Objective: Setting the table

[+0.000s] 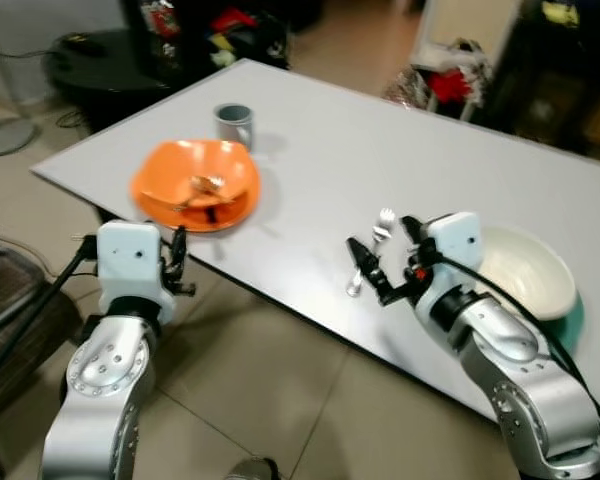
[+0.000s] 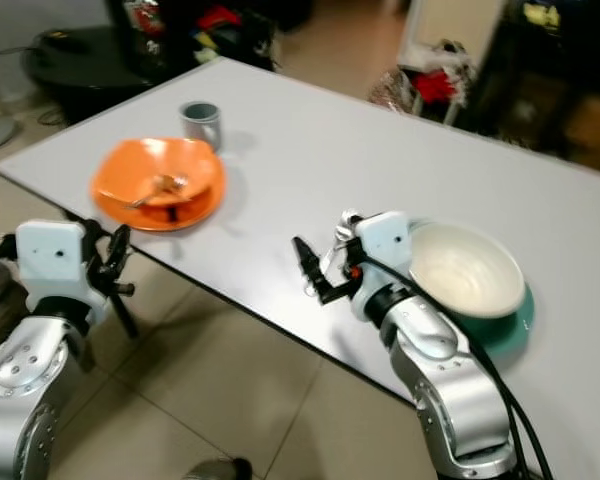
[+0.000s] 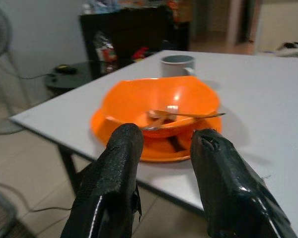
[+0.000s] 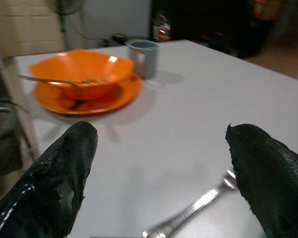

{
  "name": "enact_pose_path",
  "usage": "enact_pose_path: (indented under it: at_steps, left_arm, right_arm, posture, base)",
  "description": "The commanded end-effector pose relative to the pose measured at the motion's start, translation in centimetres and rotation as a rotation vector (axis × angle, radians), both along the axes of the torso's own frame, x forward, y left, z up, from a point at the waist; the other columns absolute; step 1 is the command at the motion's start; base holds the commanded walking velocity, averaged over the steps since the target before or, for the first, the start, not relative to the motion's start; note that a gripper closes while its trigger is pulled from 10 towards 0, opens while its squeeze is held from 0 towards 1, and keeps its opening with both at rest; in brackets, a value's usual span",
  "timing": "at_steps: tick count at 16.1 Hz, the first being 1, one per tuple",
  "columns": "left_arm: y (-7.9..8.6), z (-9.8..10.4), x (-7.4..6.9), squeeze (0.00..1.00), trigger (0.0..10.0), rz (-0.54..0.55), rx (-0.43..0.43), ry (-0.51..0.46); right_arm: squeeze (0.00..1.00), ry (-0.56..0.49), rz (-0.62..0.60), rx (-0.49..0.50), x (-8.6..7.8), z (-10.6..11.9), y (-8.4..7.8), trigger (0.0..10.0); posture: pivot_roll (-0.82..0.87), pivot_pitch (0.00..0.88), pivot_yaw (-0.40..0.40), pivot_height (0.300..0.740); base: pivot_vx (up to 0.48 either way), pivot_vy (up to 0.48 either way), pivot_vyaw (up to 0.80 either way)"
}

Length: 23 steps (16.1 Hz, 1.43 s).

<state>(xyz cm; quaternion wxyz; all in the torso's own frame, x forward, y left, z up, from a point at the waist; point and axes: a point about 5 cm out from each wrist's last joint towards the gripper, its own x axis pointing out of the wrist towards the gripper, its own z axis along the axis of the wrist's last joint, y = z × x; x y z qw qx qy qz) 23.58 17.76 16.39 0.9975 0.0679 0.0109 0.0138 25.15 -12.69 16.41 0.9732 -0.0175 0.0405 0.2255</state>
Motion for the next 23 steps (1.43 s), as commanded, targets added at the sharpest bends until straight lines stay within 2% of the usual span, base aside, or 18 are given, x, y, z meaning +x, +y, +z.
enact_pose_path:
  at_steps: [1, 4, 9, 12, 23]
  left_arm:
    - [-0.50, 0.15, -0.14, 0.00, 10.0, -0.024, -0.008, -0.004]
    - [-0.52, 0.18, -0.05, 0.00, 10.0, -0.017, -0.012, -0.001]
    - [-0.47, 0.10, 0.14, 0.00, 10.0, -0.011, -0.031, -0.001]
    - [-0.39, -0.23, 0.06, 0.00, 10.0, -0.016, -0.042, 0.012]
    - [0.10, 0.22, 0.39, 0.00, 10.0, -0.013, -0.019, 0.005]
  right_arm:
    - [0.00, -0.011, -0.004, -0.010, 0.04, 0.26, -0.42, 10.0]
    - [0.00, -0.012, -0.009, -0.016, 0.15, 0.52, -0.81, 10.0]
    - [0.00, -0.006, 0.000, -0.020, 0.22, 0.41, -0.72, 10.0]
    - [0.00, 0.002, -0.009, -0.016, -0.24, 0.31, -0.97, 10.0]
    - [0.00, -0.002, -0.010, 0.001, 0.08, 0.58, -0.51, 10.0]
  posture:
    - [0.03, 0.000, -0.013, 0.740]
    - [0.02, 0.000, -0.019, 0.740]
    - [0.02, 0.000, -0.016, 0.740]
    - [0.02, 0.000, -0.015, 0.740]
    - [0.02, 0.000, -0.008, 0.740]
  base:
    - [0.000, 0.000, 0.80]
    - [0.000, 0.000, 0.80]
    - [0.000, 0.304, 0.80]
    - [0.000, 0.364, 0.80]
    - [0.000, 0.431, 0.80]
